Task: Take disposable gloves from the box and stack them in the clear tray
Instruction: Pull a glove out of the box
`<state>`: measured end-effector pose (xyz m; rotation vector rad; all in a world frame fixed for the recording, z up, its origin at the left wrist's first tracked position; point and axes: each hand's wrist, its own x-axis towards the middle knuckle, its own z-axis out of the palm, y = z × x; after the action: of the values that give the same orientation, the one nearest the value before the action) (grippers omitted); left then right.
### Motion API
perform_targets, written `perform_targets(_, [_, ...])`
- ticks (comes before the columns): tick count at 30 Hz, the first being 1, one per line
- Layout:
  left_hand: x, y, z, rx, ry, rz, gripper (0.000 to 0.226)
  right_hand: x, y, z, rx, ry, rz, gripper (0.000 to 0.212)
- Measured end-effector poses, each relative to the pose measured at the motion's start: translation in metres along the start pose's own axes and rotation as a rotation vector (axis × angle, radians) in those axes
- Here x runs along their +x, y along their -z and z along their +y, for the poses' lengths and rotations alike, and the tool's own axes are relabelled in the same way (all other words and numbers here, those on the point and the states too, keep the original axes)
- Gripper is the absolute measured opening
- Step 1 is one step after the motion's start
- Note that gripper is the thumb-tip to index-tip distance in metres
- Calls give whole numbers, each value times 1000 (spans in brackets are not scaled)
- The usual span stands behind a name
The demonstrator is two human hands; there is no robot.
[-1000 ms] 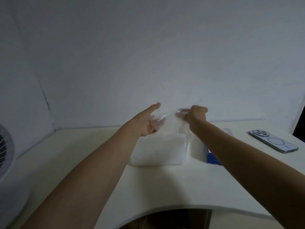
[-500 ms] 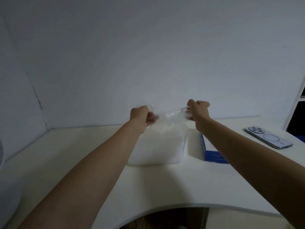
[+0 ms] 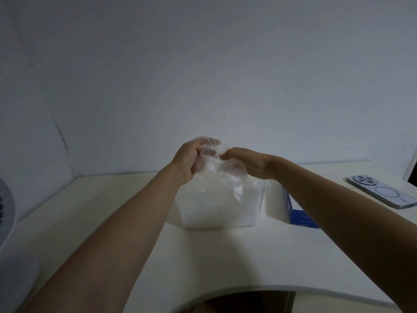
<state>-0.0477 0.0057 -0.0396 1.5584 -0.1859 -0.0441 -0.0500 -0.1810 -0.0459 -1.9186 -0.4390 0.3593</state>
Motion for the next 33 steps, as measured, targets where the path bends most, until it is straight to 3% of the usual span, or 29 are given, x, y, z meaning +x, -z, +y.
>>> perform_targets(2, [2,4,-5,73,31,88,37,6,1,2,60,-48,59,43])
perform_targets(6, [2,14,-18,362,194,205,21,14,9,4,29,-118,370,61])
perform_targets(10, [4,10,-20,847,190,88,24,20,13,3,-424,-156,560,72])
perform_targets(12, [6,3,-17,1082,201,41,22,20,8,-2,-613,64,628,61])
perform_targets(14, [8,-2,-17,1225,215,48,21,20,1,-6,-604,232,519,33])
perform_targets(15, [9,-4,-18,1272,229,49,22,20,-3,-6,-575,195,389,21])
perform_targets(16, [10,-4,-20,1312,238,50,24,22,-8,-4,-571,90,231,14])
perform_targets(18, [9,-3,-23,1408,224,69,25,26,-18,3,-674,-206,-62,23])
perform_targets(20, [8,-2,-25,1516,199,81,14,30,-24,14,-771,-404,-230,34])
perform_targets(22, [8,-5,-23,1614,181,76,9,34,-28,21,-791,-435,-264,37])
perform_targets(25, [12,-13,-24,1782,-5,138,25,38,-30,20,-792,-450,-257,38])
perform_targets(27, [16,-21,-27,1736,-95,156,26,41,-30,21,-823,-467,-269,39])
perform_targets(29, [18,-28,-30,1643,-31,108,22,42,-29,22,-842,-474,-295,43])
perform_targets(31, [17,-32,-35,1645,-18,114,36,43,-27,23,-827,-479,-310,55])
perform_targets(33, [17,-34,-38,1703,-124,195,55,45,-25,25,-816,-485,-305,70])
